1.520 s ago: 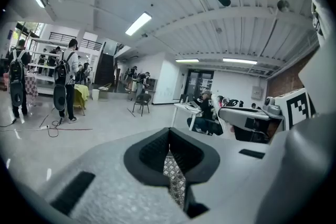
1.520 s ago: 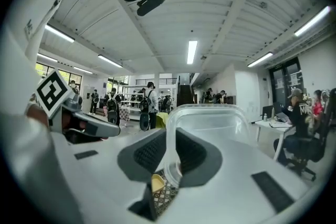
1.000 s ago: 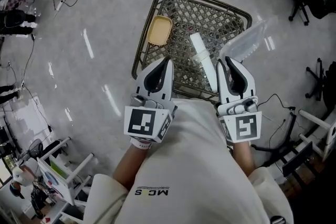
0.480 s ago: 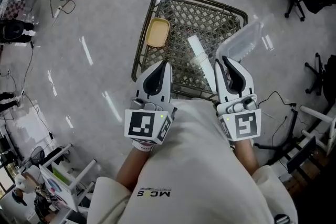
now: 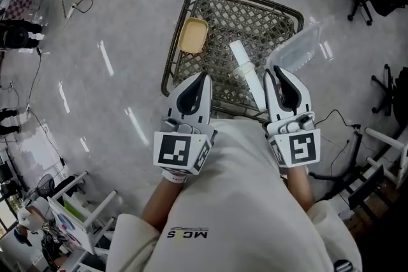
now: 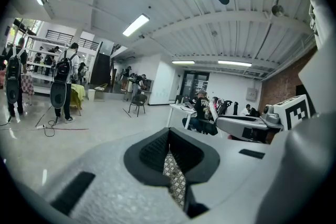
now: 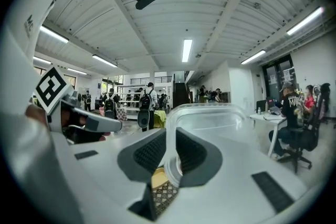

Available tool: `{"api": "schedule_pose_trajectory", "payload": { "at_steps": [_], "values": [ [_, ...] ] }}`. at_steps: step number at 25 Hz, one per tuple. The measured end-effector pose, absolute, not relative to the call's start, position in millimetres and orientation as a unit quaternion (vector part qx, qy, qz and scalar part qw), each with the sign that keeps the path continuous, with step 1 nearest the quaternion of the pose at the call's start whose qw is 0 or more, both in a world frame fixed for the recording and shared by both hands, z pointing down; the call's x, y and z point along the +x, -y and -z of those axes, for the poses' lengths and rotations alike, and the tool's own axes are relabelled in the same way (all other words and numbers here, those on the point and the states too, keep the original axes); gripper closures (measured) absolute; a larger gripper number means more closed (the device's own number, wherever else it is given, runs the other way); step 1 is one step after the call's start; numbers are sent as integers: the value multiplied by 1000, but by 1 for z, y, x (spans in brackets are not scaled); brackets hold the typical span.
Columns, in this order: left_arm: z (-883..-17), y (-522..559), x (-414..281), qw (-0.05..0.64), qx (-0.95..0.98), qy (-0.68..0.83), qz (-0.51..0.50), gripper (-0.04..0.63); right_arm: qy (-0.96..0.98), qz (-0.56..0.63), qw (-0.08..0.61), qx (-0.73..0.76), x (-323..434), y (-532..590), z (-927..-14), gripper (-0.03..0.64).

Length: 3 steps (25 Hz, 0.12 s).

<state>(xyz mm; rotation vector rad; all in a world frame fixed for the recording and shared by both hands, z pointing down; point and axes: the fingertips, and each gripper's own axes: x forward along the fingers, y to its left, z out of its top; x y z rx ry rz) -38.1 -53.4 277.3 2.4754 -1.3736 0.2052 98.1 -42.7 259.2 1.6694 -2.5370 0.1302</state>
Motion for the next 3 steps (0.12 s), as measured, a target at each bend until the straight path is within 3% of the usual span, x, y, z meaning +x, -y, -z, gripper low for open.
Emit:
{"api": "schedule_pose_trajectory", "payload": {
  "at_steps": [3],
  "values": [
    [-277,56,-42,153,861,480,-70,571,837,-76,37,541,94,47,-264,548]
  ]
}}
